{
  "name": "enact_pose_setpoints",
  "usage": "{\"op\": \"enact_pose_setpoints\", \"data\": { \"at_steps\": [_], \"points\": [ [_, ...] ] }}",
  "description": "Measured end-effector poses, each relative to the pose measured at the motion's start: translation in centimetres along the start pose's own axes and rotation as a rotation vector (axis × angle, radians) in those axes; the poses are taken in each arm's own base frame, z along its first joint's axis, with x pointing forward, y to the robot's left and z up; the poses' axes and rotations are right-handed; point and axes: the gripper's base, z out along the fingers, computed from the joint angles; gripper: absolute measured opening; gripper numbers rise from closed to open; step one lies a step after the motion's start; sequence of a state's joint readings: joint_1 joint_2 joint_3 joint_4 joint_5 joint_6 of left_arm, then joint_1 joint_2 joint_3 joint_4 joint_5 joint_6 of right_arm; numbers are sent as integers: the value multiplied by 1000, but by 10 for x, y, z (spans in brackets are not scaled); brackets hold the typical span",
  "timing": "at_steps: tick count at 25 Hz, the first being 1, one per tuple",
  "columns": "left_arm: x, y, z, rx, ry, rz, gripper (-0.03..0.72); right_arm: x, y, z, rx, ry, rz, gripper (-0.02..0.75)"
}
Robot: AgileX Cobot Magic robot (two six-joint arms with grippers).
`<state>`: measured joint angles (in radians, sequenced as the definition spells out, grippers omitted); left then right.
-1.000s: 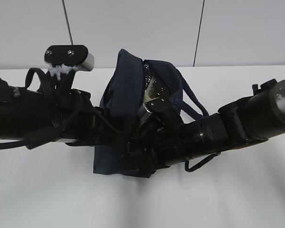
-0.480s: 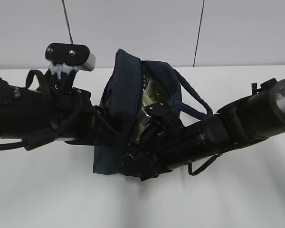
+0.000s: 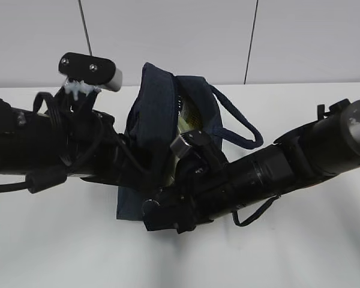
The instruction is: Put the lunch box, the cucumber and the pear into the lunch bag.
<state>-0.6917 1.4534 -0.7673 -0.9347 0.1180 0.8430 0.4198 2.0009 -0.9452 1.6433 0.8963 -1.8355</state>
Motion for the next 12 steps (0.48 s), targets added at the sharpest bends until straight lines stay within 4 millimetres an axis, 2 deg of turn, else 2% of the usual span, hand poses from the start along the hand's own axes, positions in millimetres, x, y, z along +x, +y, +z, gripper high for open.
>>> {"op": "enact_pose_setpoints", "data": {
  "at_steps": [6,12],
  "points": [
    [0,0,0,-1,1,13,3,-2,8,-5,-26,41,-10,0],
    [-1,0,0,-4,-3,17,3,-14,17,-19,-9,24,-23,0]
  ]
}}
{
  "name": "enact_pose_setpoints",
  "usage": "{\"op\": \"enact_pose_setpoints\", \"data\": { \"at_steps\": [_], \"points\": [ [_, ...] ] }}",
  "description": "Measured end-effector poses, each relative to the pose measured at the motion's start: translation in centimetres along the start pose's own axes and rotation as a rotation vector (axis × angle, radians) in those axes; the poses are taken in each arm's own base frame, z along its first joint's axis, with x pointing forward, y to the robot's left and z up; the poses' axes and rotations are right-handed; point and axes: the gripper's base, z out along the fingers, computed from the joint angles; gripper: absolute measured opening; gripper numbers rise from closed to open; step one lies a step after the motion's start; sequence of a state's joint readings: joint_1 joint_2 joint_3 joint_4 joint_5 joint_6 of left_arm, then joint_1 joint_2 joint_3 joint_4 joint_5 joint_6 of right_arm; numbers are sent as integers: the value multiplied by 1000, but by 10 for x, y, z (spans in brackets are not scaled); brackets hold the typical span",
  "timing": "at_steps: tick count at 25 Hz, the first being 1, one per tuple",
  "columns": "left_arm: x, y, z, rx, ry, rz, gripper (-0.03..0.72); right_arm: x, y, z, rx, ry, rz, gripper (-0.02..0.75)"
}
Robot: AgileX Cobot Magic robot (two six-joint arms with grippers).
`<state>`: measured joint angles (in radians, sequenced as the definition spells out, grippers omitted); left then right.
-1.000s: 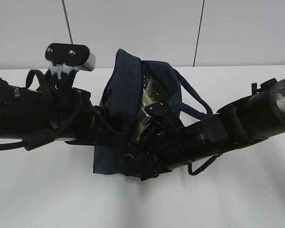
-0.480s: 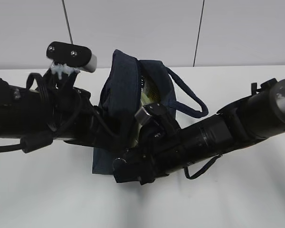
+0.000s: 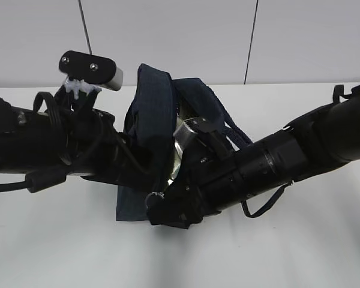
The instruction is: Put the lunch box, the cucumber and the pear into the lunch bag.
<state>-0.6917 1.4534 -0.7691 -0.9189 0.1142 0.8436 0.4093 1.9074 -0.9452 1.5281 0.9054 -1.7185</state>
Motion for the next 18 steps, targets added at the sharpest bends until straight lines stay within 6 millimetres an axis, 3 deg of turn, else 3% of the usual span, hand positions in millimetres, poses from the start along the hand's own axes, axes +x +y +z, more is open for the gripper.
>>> {"op": "enact_pose_setpoints", "data": {
  "at_steps": [18],
  "points": [
    [-1,0,1,3,6,30,3,-24,17,-33,85,-44,-86,0]
  ]
}}
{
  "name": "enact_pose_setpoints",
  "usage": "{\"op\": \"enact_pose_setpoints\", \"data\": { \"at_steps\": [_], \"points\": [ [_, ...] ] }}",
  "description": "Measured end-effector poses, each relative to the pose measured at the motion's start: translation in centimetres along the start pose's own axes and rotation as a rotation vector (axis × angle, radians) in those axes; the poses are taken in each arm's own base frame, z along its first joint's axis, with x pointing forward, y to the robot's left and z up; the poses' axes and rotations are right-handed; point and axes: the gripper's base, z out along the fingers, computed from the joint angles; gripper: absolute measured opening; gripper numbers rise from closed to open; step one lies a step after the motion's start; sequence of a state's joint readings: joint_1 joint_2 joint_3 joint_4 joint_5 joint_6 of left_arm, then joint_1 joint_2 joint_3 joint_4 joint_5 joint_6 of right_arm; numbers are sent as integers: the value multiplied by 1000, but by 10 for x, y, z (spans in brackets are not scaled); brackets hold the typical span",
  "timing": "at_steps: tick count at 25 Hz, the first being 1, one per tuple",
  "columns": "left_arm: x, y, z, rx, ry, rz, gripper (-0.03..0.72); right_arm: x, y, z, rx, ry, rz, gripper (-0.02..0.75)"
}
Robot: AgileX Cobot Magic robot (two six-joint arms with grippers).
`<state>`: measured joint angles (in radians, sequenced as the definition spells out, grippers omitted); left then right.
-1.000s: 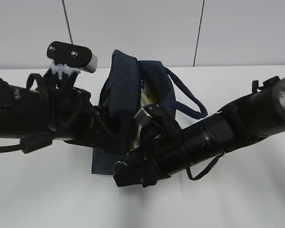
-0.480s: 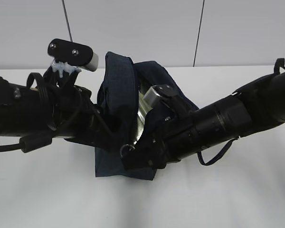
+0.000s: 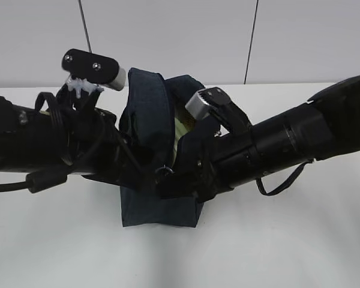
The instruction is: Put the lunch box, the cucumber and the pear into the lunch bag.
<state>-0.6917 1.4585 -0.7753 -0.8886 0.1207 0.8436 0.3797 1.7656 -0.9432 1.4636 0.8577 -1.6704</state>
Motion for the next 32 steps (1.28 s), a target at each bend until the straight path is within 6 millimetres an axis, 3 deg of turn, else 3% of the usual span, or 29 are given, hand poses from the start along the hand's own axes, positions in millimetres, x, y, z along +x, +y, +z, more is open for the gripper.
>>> {"op": "enact_pose_setpoints", "data": {
  "at_steps": [20,32],
  "points": [
    [3,-2,4,23,32,7,3,-26,8,-29,220,-78,-85,0],
    [4,-3,3,38,48,17,3,-31,4,-38,332,-92,-110,0]
  ]
}}
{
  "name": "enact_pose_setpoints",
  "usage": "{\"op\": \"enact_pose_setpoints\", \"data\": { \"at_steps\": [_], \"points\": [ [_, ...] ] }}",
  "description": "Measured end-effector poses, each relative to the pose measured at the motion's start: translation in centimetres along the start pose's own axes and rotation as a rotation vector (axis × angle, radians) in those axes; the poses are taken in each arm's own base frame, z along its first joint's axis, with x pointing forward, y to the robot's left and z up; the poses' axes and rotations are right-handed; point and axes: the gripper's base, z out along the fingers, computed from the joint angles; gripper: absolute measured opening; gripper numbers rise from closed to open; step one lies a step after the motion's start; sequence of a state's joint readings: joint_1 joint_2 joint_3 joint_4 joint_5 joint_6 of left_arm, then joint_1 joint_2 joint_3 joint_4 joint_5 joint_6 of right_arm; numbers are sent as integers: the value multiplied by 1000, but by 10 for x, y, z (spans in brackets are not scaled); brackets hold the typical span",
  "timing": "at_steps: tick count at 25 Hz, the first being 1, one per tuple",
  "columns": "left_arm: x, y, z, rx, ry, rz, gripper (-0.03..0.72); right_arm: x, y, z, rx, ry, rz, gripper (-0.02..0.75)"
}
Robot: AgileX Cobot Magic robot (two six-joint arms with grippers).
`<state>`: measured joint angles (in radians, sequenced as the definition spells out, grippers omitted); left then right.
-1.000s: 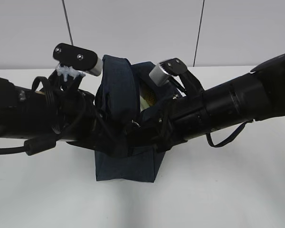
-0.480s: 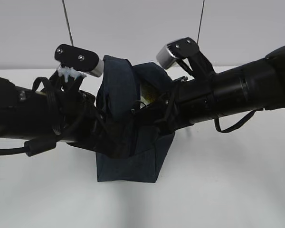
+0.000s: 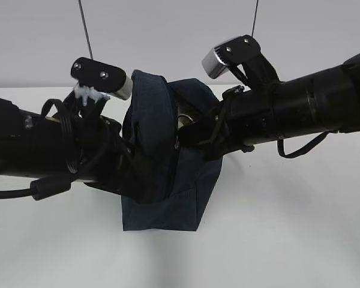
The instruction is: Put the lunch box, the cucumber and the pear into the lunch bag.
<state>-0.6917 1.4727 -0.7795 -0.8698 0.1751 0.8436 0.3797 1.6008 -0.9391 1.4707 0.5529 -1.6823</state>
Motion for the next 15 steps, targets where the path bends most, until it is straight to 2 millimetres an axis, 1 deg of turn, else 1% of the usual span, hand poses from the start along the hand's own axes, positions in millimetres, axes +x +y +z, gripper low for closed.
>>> {"op": "enact_pose_setpoints", "data": {
  "at_steps": [15],
  "points": [
    [3,-3,0,32,39,43,3,-29,-6,-4,38,-74,-70,0]
  ]
}}
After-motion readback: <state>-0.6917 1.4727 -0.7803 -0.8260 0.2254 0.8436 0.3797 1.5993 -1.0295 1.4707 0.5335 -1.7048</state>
